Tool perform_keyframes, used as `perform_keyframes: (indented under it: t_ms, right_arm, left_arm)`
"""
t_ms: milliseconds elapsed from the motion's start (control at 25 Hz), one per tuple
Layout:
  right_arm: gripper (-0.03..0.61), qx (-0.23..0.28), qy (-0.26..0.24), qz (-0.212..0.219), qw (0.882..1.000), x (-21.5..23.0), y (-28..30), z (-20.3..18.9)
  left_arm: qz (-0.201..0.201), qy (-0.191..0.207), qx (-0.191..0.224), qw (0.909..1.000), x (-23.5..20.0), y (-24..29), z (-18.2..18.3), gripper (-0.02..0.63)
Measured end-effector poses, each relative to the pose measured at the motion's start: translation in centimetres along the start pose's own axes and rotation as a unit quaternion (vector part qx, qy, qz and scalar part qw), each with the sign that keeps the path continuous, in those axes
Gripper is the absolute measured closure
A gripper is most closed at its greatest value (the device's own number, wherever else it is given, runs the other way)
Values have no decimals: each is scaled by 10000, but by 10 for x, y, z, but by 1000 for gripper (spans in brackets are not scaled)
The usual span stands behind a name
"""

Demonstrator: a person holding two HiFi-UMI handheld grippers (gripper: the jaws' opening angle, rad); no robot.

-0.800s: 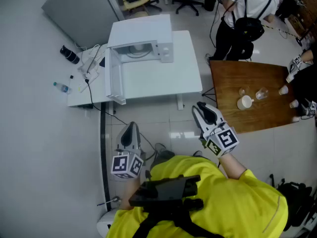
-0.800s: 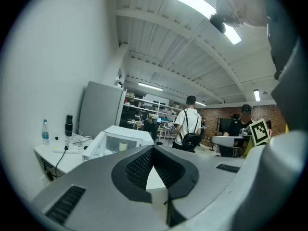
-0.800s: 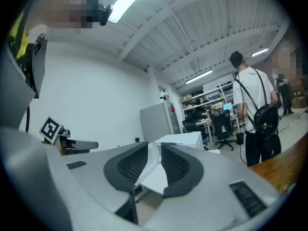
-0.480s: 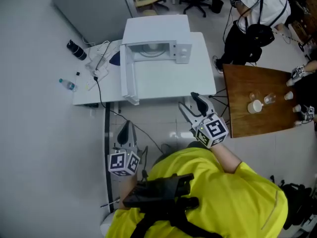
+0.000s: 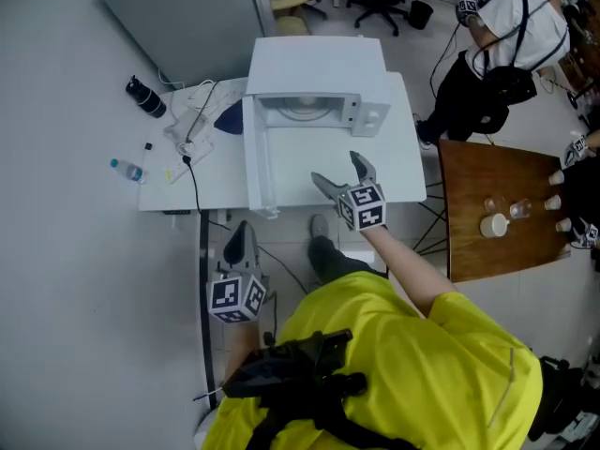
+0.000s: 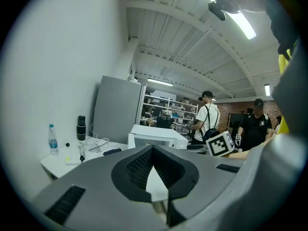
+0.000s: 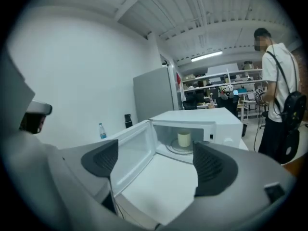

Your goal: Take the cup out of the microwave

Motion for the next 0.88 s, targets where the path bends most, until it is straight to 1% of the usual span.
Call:
perform_keyframes:
  t_ms: [160,280,480,600,720,800,840,880]
  right_arm:
    - [84,-264,95,-182,9994,37,126,17]
    - [84,-374,117,-528,9978,71,211,23]
    - [84,-451,448,-1075,9922,133,317,39]
    - [84,-603,501,-1293,9885,156,351,52]
    - [86,-574,293,-1394,9881,163,365,66]
    - [86,-582,260,-1461,9872,167,375,67]
    - [138,-601,282,-1466,9870,168,378,65]
    - [138,-617,293,-1449,9871,167,379,63]
  left_arm:
    - [-13,-92,-48,9999,-38,52,16,614]
    - [18,-107,-149,9998,-60,82,30,614]
    - [144,-115,-15,9998,-90,123,54,614]
    - [144,-55,-77,9999,-98,138,66,614]
    - [117,59,-190,9997,-105,141,70,614]
    - [70,57,-300,9995,-114,146,69,614]
    - [30,39,-389,9992,-118,149,68,614]
    - [-8,20,-475,9989,-122,152,66,614]
Point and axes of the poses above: the fingertips, and each gripper's own axes: y forward along the fingers, x to its right, z out of its top, the point moved 4 cm from there along -y, backward along the fingers, and after that the axes turned 15 degrees about -x, right-handed, at the moved point
